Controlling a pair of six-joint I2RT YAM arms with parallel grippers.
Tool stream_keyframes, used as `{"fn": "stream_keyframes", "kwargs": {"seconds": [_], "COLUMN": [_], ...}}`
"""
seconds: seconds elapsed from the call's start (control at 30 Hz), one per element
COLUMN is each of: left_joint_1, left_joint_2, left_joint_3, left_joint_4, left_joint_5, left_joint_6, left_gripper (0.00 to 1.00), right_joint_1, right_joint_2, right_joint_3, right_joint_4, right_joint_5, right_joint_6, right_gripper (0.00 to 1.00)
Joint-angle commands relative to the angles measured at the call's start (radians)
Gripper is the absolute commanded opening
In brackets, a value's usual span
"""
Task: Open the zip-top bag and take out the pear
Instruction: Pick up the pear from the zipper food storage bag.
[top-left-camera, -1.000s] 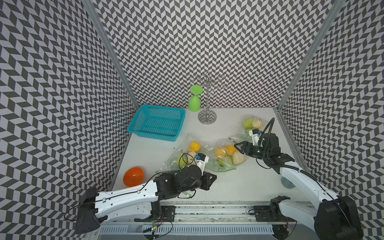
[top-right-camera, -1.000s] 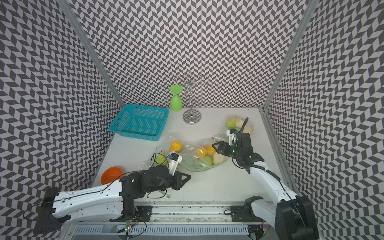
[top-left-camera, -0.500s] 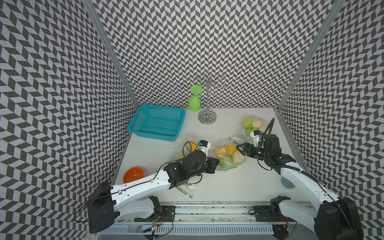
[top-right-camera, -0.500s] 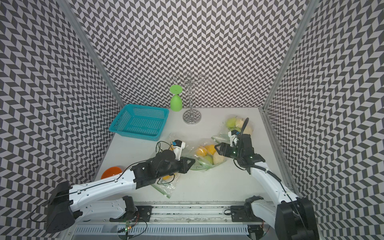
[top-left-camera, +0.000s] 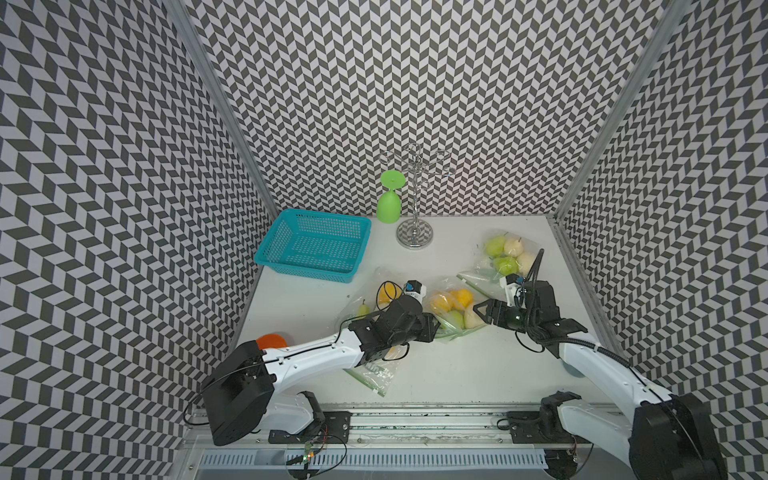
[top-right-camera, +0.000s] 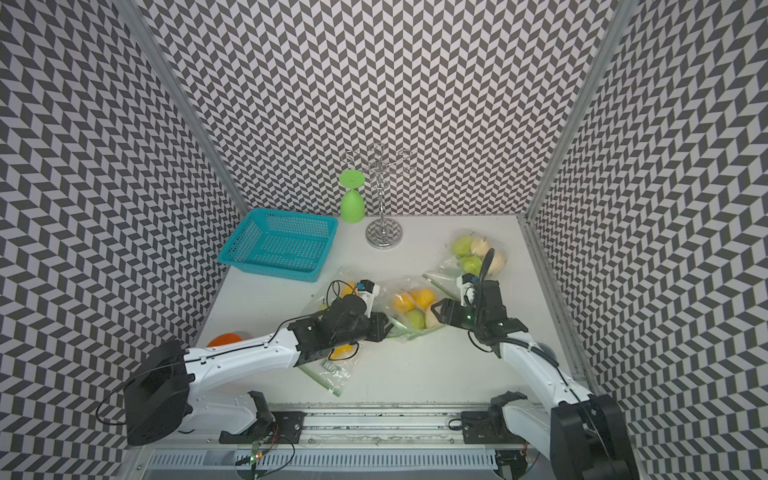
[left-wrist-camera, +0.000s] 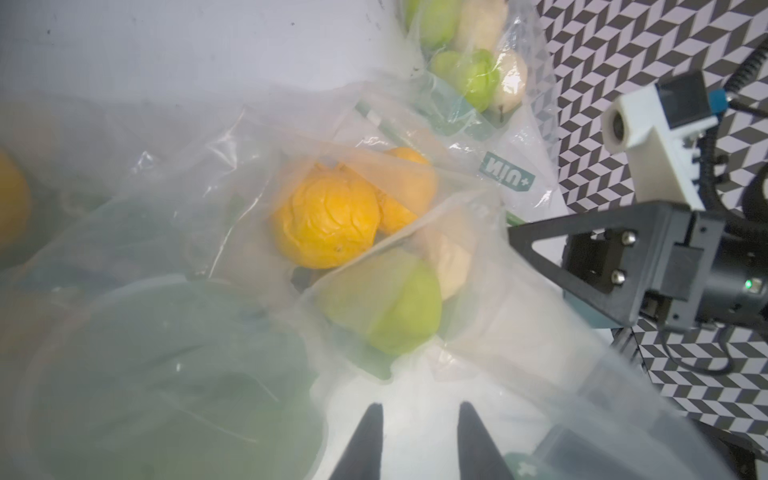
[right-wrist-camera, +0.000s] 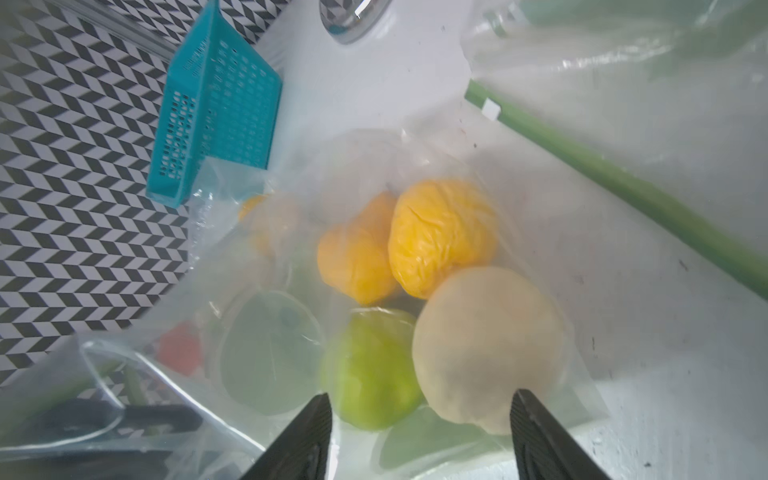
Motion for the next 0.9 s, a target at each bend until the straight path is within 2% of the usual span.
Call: {"fn": "stream_keyframes", "kwargs": {"seconds": [0.0, 0.1, 0.2, 0.27, 0.43, 0.57, 0.87], "left_joint_1": [0.015, 0.018, 0.020, 0.023, 0.023, 0.023, 0.027], "left_joint_2": [0.024, 0.012, 0.022, 0.036, 0.039, 0.042, 0.075], "left_joint_3": [-0.039, -0.077, -0.087, -0.086, -0.109, -0.133, -0.158], "left_joint_4": [0.058, 0.113, 0.146, 0.143, 0.176, 0.208, 0.228], "left_joint_5": [-0.029, -0.025, -0.006, -0.001, 0.004, 0.023, 0.051], "left_joint_6": [0.042, 0.058, 0.074, 0.074, 0.057, 0.046, 0.032], "left_gripper": [0.40, 0.48, 0.53, 0.55, 0.59, 0.63, 0.72], "right_joint_1": [-0.002, 0.009, 0.025, 0.044, 0.141, 0.187, 0.208], "right_joint_2": [-0.032, -0.050, -0.037, -0.004, 0.112, 0.202, 0.267], "right_joint_3": [-0.014, 0.004, 0.050, 0.102, 0.187, 0.157, 0.038], "right_joint_4": [0.033, 0.024, 0.034, 0.025, 0.039, 0.111, 0.249], "right_joint_5": [-0.015, -0.026, -0.057, -0.060, -0.017, 0.023, 0.053], "right_joint_6": [-0.012, -0.009, 0.006, 0.008, 0.030, 0.070, 0.112], "right_gripper": [0.68, 0.66, 0.59, 0.50, 0.34, 0.20, 0.12]}}
